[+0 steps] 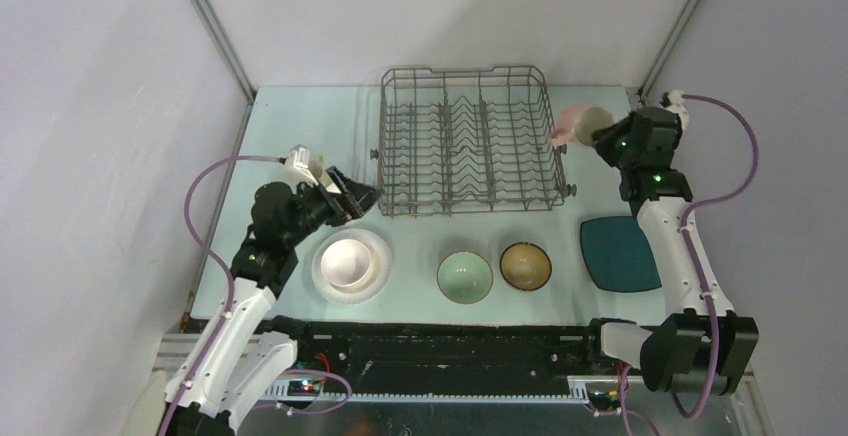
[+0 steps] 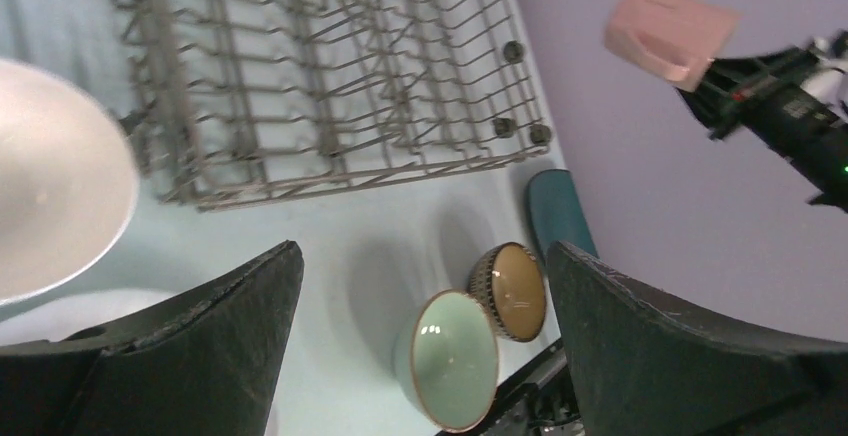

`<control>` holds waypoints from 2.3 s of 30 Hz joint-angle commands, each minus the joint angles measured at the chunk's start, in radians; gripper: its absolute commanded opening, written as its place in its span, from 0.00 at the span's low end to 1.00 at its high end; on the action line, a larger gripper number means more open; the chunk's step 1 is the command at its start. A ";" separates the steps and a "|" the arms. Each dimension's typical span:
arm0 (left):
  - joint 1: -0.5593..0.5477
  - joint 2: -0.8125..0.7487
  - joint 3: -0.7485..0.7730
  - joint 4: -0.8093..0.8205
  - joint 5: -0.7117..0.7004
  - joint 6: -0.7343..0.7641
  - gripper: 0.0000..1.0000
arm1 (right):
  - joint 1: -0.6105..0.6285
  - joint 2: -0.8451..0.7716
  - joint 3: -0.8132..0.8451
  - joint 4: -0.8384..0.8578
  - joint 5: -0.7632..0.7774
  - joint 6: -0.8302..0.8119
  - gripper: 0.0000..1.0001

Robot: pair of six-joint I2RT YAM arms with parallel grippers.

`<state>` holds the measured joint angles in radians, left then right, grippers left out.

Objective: Load the mixed dishes into the dish rack

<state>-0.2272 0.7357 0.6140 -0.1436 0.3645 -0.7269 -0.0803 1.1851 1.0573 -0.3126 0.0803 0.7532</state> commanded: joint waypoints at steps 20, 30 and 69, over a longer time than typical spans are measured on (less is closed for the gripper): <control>-0.218 0.286 -0.023 0.893 0.219 -0.163 0.92 | 0.410 0.141 -0.102 0.985 -0.882 0.083 0.00; -0.313 0.423 0.006 1.139 0.275 -0.332 0.86 | 0.521 0.200 -0.096 1.153 -0.869 0.068 0.00; -0.354 0.098 -0.036 0.335 -0.050 0.183 0.00 | 0.500 0.060 -0.336 0.936 -0.685 -0.197 0.82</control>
<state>-0.5816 0.9123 0.5034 0.3912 0.4740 -0.7429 0.4351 1.3064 0.7494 0.6891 -0.6701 0.6083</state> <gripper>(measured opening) 0.221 0.808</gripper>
